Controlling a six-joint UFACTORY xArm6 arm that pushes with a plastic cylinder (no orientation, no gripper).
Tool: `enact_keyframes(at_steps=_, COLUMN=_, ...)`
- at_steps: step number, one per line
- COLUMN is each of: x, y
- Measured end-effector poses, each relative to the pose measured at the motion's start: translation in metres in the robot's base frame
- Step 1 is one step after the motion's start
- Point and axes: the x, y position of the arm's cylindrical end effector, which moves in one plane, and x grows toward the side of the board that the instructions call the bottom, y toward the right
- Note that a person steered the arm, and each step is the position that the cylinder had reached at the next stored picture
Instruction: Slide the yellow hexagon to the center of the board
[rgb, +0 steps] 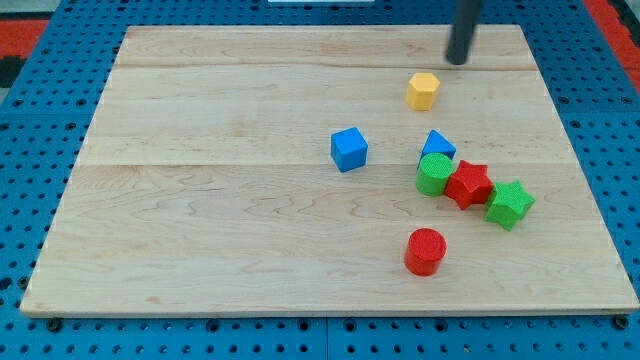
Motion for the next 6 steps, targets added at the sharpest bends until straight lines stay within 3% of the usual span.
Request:
enact_keyframes(at_steps=1, x=0.018, y=0.062)
enact_keyframes(at_steps=2, x=0.033, y=0.085)
enact_keyframes(at_steps=5, x=0.061, y=-0.081)
enact_keyframes(at_steps=6, x=0.061, y=-0.187)
